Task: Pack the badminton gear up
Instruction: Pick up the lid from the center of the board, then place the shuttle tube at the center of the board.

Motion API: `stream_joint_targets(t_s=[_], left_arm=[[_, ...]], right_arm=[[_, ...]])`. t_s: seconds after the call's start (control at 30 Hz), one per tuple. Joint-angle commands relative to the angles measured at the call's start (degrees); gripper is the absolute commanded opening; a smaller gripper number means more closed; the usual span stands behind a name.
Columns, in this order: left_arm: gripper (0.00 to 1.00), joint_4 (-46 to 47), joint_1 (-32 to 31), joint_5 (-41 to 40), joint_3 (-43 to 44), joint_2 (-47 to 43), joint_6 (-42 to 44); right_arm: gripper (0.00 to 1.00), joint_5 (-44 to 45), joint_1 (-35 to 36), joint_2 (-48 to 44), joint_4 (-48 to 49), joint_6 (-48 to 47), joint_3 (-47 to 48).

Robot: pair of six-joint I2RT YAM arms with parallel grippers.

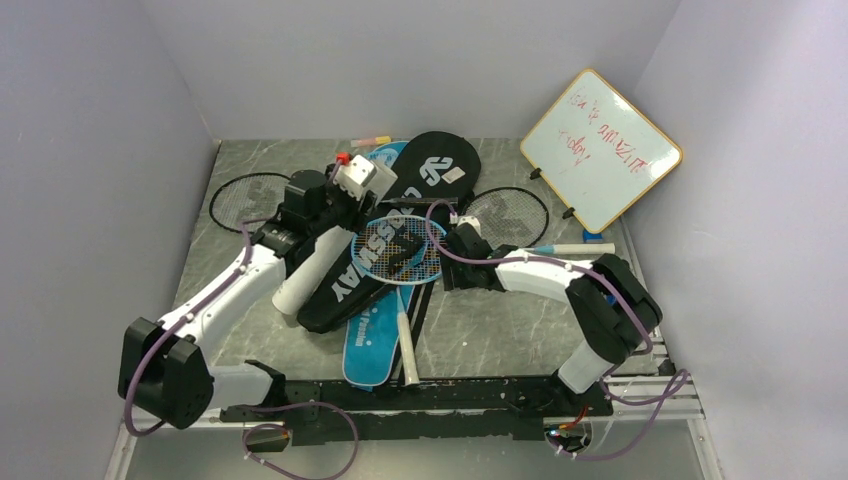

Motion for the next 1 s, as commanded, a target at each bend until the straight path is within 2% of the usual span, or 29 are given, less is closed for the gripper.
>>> stream_joint_targets(t_s=[0.0, 0.27, 0.37, 0.47, 0.63, 0.8, 0.87, 0.97], left_arm=[[0.56, 2.79, 0.25, 3.51, 1.1, 1.73, -1.4], [0.59, 6.32, 0.16, 11.48, 0.31, 9.04, -7.56], [0.61, 6.86, 0.16, 13.12, 0.99, 13.02, -9.08], [0.61, 6.69, 0.16, 15.45, 2.24, 17.08, -10.13], [0.66, 7.69, 0.16, 21.6, 3.38, 22.1, -12.3], [0.73, 8.59, 0.16, 23.05, 3.33, 23.26, -12.99], [0.75, 7.87, 0.16, 22.68, 3.49, 23.21, -12.55], [0.9, 6.91, 0.16, 22.55, 3.72, 23.09, -11.57]], right_arm=[[0.62, -0.1, 0.08, -6.13, -1.03, 0.15, 1.15], [0.62, -6.45, -0.94, -15.96, -2.64, -0.05, 3.86], [0.62, -12.29, -2.93, -17.37, -0.71, 0.88, 4.73], [0.62, -22.61, -6.96, -17.9, 2.52, 3.1, 4.82], [0.61, -40.09, -15.44, -17.12, 14.02, 9.93, 2.09], [0.6, -52.82, -18.35, -10.74, 26.48, 18.51, 1.78], [0.6, -57.05, -18.81, -7.42, 34.8, 23.87, 1.55], [0.59, -61.78, -19.05, -2.77, 45.29, 31.21, 1.04]])
